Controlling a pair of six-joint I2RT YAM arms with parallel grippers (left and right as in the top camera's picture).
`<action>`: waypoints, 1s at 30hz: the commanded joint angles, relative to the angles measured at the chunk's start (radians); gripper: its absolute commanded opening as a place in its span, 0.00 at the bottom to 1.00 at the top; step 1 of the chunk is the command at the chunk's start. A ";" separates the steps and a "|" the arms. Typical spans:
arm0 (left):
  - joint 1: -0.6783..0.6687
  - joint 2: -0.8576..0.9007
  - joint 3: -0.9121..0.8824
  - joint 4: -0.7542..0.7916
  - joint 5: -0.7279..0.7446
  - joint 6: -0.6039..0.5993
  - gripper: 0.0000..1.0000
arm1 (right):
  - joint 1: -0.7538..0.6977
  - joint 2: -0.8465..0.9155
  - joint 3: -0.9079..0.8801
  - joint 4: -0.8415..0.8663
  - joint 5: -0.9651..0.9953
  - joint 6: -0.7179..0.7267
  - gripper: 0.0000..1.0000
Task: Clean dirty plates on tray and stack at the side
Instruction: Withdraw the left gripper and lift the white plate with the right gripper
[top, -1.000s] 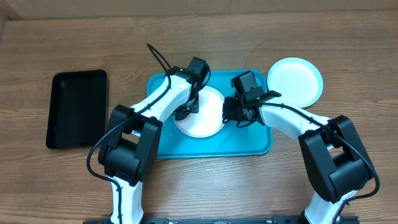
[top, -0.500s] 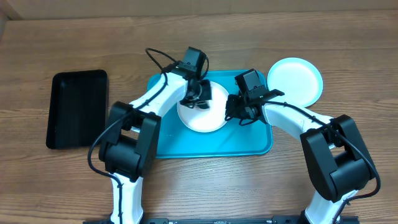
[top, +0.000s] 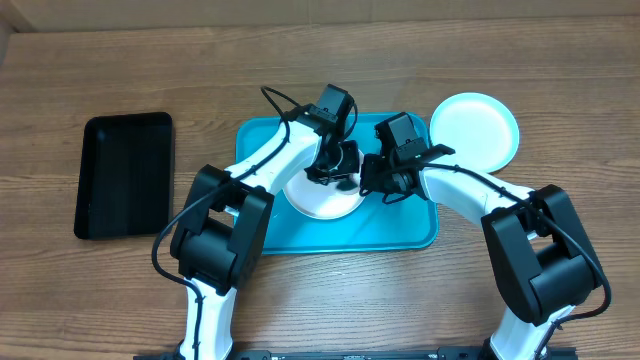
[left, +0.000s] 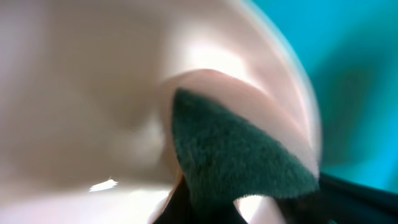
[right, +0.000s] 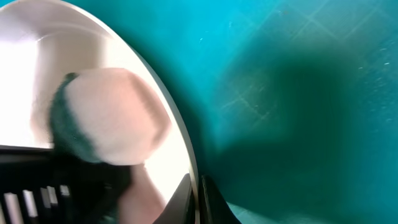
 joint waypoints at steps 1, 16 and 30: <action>0.086 0.033 0.043 -0.171 -0.351 0.008 0.04 | 0.001 0.026 -0.007 -0.013 0.030 -0.006 0.04; 0.240 0.006 0.334 -0.433 -0.571 0.000 0.04 | 0.001 0.023 0.007 -0.013 0.030 -0.008 0.04; 0.502 -0.333 0.455 -0.552 -0.512 -0.017 0.04 | 0.071 -0.106 0.359 -0.350 0.373 -0.335 0.04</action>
